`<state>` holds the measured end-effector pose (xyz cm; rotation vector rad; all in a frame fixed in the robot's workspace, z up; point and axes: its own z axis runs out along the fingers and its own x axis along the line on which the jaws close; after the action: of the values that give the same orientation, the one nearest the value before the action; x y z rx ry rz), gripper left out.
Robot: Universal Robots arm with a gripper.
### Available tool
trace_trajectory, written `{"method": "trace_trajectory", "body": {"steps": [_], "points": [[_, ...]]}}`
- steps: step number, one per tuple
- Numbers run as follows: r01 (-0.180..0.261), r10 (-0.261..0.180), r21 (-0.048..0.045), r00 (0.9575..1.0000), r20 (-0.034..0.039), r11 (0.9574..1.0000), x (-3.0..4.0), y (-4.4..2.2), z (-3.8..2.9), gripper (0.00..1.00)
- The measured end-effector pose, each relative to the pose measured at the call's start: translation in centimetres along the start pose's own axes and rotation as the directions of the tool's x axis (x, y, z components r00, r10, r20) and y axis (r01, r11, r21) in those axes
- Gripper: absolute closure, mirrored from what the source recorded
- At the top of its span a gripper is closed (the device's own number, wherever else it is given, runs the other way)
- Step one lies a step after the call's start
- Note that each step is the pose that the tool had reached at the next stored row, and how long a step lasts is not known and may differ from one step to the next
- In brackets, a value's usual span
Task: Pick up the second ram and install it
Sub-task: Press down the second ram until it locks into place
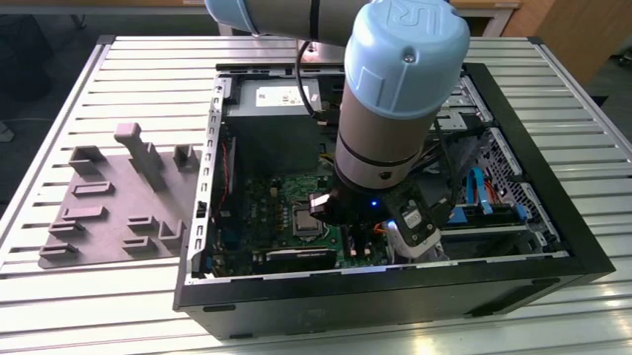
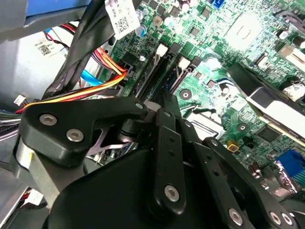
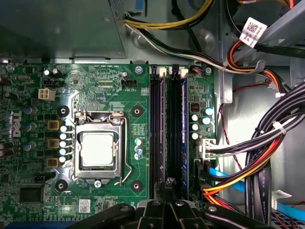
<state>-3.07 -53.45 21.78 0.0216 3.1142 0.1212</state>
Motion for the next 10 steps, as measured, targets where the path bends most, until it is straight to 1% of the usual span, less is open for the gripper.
{"method": "trace_trajectory", "body": {"steps": [1, 3, 10], "points": [[0.0, 0.0, -0.0011, 1.0, 0.0003, 1.0, -0.01, 0.03, -0.14, 0.89], [0.0, 0.0, 0.0017, 1.0, -0.0005, 1.0, -0.01, 0.03, -0.63, 0.89], [0.0, 0.0, 0.0017, 1.0, -0.0005, 1.0, -0.04, 0.13, -1.91, 0.89]]}}
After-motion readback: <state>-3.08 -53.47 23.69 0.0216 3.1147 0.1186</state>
